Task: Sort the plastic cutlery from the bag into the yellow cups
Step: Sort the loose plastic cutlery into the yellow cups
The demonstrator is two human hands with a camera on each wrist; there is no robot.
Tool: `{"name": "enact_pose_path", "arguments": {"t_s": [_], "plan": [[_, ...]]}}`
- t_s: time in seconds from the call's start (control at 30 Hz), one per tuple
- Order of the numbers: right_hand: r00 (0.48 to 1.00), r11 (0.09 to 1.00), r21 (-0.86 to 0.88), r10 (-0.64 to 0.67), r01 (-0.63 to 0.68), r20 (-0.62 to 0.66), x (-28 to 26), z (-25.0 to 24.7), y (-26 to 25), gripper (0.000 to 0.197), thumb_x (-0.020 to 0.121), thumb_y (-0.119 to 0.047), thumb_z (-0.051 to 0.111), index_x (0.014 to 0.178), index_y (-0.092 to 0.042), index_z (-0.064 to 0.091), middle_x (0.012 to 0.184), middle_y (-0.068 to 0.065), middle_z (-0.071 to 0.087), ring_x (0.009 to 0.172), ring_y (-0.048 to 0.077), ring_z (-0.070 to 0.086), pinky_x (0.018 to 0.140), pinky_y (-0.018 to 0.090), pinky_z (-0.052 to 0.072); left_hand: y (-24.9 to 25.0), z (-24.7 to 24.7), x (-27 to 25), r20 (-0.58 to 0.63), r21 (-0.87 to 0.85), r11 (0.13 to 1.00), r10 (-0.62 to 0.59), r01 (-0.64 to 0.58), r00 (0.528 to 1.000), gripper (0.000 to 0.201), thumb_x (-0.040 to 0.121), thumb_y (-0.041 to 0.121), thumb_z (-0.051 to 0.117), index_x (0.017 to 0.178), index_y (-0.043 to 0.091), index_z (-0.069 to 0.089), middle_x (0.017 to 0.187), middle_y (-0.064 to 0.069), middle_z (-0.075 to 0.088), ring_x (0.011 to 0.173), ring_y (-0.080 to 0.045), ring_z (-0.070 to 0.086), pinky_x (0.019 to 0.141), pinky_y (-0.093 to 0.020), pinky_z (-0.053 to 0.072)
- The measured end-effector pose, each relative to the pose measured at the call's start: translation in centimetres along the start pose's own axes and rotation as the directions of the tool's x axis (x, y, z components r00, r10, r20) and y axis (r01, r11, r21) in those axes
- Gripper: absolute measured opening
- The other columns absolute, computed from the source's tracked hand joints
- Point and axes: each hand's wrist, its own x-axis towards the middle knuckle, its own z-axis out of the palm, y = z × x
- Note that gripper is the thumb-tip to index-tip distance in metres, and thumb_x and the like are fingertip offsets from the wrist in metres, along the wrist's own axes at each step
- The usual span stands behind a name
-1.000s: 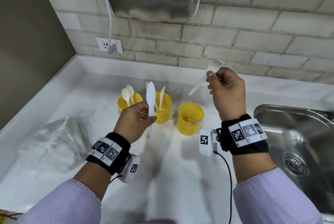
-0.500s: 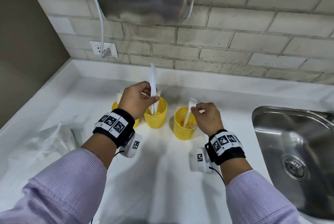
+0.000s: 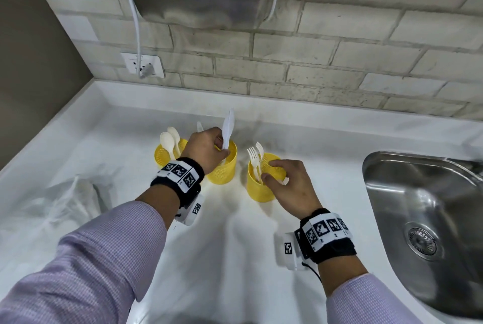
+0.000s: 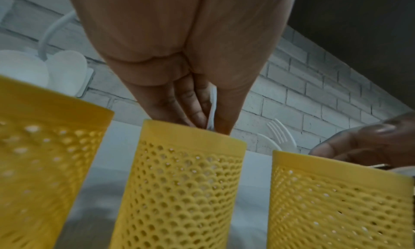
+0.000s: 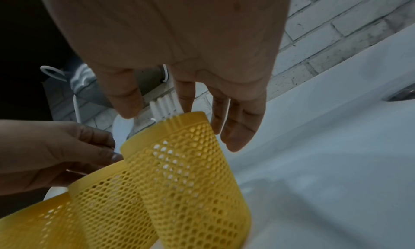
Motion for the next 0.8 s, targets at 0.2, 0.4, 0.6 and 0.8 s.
{"name": "enact_pose_path", "arguments": {"t_s": [0.2, 0.4, 0.6, 0.8], "plan": [[0.99, 0.993, -0.003, -0.114, 0.115, 0.077, -0.9, 0.4, 1.2, 0.079, 0.072, -0.04, 0.085, 0.142, -0.039, 0.048, 0.143, -0.004, 0.038, 0.135, 0.016, 0.042, 0.116, 0.033, 0.034, 0.0, 0.3, -2.1, -0.278, -0.036, 0.994, 0.094, -0.108, 0.956, 0.047, 0.081, 0.018, 0.075, 0.123, 0.014, 0.055, 0.114, -0.004, 0.058, 0.092, -0.019, 0.061, 0.086, -0.033, 0.05], [0.99, 0.991, -0.037, -0.129, 0.128, -0.047, -0.8, 1.4, 1.7, 0.057, 0.074, -0.016, 0.087, 0.126, -0.029, 0.065, 0.136, 0.0, 0.043, 0.12, 0.016, 0.054, 0.104, 0.025, 0.042, -1.5, 1.8, -5.1, -0.063, 0.249, 0.947, 0.223, -0.201, 0.973, 0.035, 0.079, 0.028, 0.075, 0.112, 0.019, 0.068, 0.103, 0.0, 0.067, 0.099, -0.029, 0.054, 0.089, -0.037, 0.047], [0.987, 0.99, -0.069, -0.129, 0.123, -0.098, 0.1, 2.2, 1.7, 0.027, 0.074, -0.019, 0.088, 0.095, -0.028, 0.074, 0.127, -0.001, 0.047, 0.106, 0.013, 0.057, 0.087, 0.002, 0.035, -1.9, 2.0, -5.6, -0.023, 0.327, 0.919, 0.24, -0.219, 0.971, 0.02, 0.083, 0.016, 0.073, 0.102, 0.02, 0.072, 0.092, 0.0, 0.073, 0.089, -0.032, 0.058, 0.079, -0.039, 0.051], [0.99, 0.989, -0.111, -0.109, 0.099, -0.092, 0.9, 2.2, 1.1, 0.025, 0.076, -0.022, 0.087, 0.098, -0.023, 0.074, 0.129, 0.001, 0.046, 0.112, 0.017, 0.055, 0.092, 0.018, 0.038, -1.9, 1.9, -6.0, -0.025, 0.297, 0.939, 0.19, -0.174, 0.981, 0.013, 0.084, 0.018, 0.069, 0.095, 0.024, 0.073, 0.092, 0.004, 0.073, 0.087, -0.027, 0.057, 0.076, -0.038, 0.051]]}}
